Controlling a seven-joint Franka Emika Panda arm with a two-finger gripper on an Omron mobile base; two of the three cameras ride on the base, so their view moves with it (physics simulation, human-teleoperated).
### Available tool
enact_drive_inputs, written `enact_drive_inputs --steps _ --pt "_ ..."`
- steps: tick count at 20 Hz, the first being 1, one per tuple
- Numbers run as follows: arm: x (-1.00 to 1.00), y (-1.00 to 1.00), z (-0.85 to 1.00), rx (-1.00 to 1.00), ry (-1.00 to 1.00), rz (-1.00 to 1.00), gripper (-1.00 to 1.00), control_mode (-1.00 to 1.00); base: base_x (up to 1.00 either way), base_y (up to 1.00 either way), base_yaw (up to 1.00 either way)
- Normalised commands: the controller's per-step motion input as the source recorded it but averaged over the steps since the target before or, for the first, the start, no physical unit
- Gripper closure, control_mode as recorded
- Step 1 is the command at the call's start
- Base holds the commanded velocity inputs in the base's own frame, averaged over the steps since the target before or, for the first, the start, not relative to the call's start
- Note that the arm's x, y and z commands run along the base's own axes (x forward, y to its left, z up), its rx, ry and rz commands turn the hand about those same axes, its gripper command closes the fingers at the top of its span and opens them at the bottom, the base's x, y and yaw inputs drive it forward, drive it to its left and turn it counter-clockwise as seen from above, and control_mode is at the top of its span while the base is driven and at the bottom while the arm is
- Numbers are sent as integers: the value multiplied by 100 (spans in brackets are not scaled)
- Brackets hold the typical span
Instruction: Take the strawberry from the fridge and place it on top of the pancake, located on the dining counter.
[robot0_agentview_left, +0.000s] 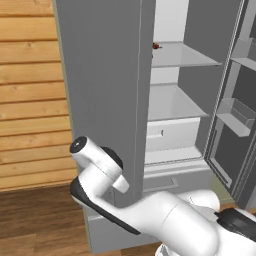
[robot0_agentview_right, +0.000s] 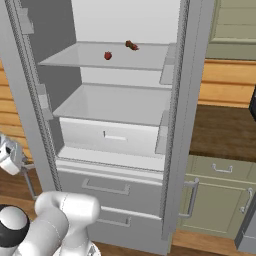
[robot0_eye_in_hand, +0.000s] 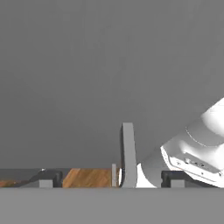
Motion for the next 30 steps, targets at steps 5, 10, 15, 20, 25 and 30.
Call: enact_drive_inputs --steps 5,10,15,20,25,30 --pt "-53 1 56 4 -2 2 -100 -100 0 0 0" --pt "-73 -38 62 22 0 11 -100 -100 0 0 0" --pt "-88 -72 63 43 -7 24 -100 -100 0 0 0" --pt "-61 -63 84 59 0 20 -100 -100 0 0 0" --pt "12 -70 88 63 9 7 -100 -100 0 0 0" --pt "50 -50 52 63 3 0 -100 -100 0 0 0"
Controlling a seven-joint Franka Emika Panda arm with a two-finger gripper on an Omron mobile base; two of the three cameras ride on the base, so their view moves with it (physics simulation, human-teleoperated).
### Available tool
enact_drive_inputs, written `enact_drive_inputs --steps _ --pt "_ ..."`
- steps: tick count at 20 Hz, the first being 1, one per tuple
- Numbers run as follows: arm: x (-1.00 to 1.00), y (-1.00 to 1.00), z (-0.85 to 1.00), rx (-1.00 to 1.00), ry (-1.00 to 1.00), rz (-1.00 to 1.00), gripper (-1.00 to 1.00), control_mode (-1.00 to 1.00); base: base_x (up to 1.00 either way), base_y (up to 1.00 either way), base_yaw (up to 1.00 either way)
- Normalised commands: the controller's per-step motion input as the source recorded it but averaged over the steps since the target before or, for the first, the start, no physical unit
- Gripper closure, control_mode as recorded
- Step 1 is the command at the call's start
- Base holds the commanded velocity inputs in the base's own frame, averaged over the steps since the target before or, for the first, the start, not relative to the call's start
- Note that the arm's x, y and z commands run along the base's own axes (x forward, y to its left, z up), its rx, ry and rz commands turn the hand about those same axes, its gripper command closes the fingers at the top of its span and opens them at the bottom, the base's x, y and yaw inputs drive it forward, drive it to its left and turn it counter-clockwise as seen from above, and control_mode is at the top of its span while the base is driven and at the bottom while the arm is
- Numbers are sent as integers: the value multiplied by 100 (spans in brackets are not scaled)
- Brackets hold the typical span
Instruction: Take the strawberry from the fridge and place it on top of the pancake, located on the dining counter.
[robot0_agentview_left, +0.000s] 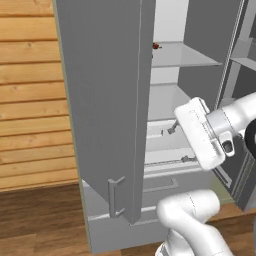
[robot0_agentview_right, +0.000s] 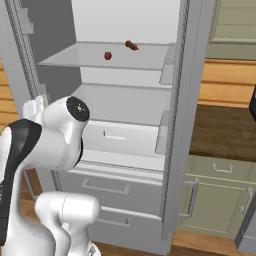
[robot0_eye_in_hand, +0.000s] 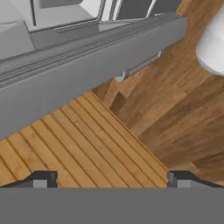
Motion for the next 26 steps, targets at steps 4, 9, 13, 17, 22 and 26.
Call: enact_drive_inputs --steps 4,9,13,17,22,26 --pt "73 -11 16 37 -4 0 -100 -100 0 0 0" --pt "98 -8 16 21 -6 0 -100 -100 0 0 0" --pt "95 8 6 1 -4 2 -100 -100 0 0 0" --pt "60 20 0 -2 -1 6 -100 -100 0 0 0" --pt "41 42 -4 -1 -2 11 -100 -100 0 0 0" --pt "11 67 -15 0 -5 10 -100 -100 0 0 0"
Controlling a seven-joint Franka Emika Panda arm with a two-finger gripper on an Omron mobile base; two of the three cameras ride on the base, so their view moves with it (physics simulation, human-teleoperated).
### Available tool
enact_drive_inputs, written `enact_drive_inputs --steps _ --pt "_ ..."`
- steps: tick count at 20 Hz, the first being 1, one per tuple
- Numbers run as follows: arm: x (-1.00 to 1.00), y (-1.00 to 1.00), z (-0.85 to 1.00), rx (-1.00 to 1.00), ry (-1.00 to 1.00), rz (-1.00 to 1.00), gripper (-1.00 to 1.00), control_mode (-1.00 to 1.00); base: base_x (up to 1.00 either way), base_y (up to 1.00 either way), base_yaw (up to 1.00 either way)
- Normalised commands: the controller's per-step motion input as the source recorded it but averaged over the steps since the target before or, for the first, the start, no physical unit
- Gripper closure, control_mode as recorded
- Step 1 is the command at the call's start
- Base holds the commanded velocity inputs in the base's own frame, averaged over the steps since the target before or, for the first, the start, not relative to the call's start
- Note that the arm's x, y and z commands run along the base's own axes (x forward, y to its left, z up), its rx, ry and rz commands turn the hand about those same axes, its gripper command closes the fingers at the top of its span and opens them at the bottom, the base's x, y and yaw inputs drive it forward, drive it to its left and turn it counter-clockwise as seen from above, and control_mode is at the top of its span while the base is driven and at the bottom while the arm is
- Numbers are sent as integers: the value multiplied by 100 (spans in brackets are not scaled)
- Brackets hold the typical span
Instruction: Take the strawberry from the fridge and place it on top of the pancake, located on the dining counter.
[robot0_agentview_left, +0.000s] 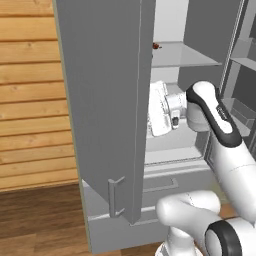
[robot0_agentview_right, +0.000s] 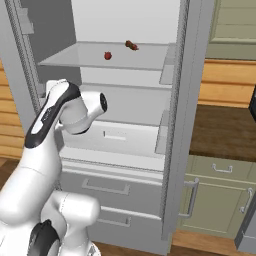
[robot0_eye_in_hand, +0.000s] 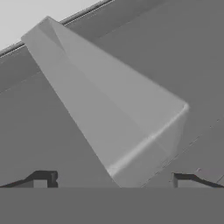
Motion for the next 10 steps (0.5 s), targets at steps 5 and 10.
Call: enact_drive_inputs --steps 5,10 --pt "-16 94 -15 -2 -4 1 -100 -100 0 0 0" --pt "-45 100 -14 -9 -5 0 -100 -100 0 0 0"
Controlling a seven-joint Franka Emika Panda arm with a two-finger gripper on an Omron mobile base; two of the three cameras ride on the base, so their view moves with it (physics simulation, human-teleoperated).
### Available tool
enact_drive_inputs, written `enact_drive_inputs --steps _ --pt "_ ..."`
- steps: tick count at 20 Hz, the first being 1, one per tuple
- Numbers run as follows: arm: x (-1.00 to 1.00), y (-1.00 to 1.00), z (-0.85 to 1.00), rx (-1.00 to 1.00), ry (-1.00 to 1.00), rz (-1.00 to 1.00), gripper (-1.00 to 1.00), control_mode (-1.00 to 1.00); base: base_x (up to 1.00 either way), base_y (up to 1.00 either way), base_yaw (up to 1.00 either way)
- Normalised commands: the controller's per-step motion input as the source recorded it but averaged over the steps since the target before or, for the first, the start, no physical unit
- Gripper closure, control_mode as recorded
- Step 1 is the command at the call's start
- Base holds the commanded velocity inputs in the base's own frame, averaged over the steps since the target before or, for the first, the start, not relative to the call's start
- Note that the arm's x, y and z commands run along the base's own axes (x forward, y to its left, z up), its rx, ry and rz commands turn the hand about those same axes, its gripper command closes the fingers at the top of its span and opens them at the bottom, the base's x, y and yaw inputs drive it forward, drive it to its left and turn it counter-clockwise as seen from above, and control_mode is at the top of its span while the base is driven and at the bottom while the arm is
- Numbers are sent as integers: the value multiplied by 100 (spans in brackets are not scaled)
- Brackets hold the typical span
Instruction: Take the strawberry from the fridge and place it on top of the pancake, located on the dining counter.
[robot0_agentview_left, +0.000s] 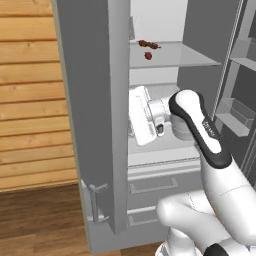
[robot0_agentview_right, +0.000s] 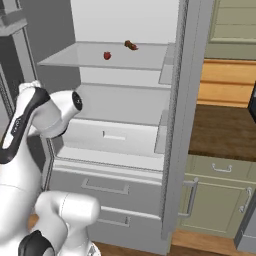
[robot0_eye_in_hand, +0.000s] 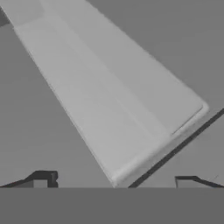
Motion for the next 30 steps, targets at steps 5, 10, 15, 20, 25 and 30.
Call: enact_drive_inputs --steps 5,10,15,20,25,30 --pt "-46 100 -9 -13 -4 0 -100 -100 0 0 0" --pt "-23 89 -2 -7 0 -1 -100 -100 0 0 0" --pt "-4 44 0 -1 -3 -2 -100 -100 0 0 0" --pt "-11 -6 12 -1 -5 -4 -100 -100 0 0 0" --pt "7 -95 22 -7 -2 0 -100 -100 0 0 0" --pt "41 -100 -24 -47 -3 5 -100 -100 0 0 0"
